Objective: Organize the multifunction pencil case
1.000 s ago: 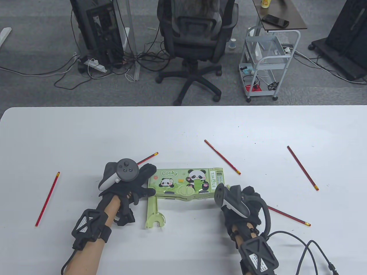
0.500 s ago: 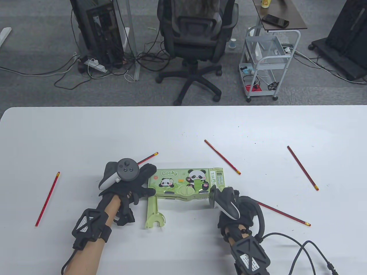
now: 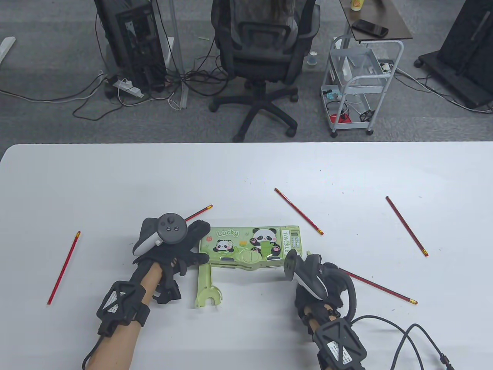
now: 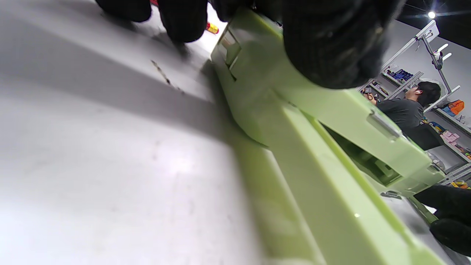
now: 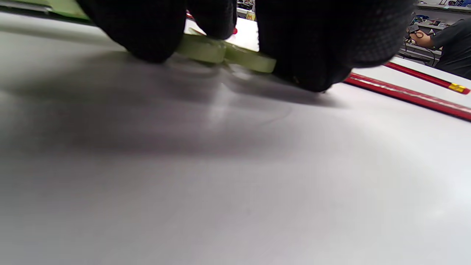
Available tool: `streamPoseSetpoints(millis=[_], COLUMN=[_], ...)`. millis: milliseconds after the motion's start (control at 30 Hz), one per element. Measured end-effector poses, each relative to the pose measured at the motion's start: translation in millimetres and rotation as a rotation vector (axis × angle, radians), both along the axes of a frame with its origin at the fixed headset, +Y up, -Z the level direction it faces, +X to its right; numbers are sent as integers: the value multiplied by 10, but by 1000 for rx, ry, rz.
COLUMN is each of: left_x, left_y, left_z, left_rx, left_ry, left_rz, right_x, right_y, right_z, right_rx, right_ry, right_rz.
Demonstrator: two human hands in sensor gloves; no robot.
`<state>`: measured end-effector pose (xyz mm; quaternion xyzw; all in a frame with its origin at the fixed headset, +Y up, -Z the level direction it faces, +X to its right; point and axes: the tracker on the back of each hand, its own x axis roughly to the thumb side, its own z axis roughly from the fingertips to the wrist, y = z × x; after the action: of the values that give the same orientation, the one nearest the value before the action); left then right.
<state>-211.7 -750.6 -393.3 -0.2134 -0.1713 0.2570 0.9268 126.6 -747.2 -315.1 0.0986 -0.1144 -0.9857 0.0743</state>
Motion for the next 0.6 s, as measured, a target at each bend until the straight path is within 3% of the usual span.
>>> streamPoseSetpoints(millis=[300,600], left_x=[0,0], left_y=[-2,-4], left_z=[3,0], left_rx=[-1,-5], left_ry=[1,1], left_rz=[3,4], right_x=[179,83], right_y=[254,521], right_z=[145,355], right_rx=[119,224], right_ry=[-110,-90], right_rz=[-288,-505])
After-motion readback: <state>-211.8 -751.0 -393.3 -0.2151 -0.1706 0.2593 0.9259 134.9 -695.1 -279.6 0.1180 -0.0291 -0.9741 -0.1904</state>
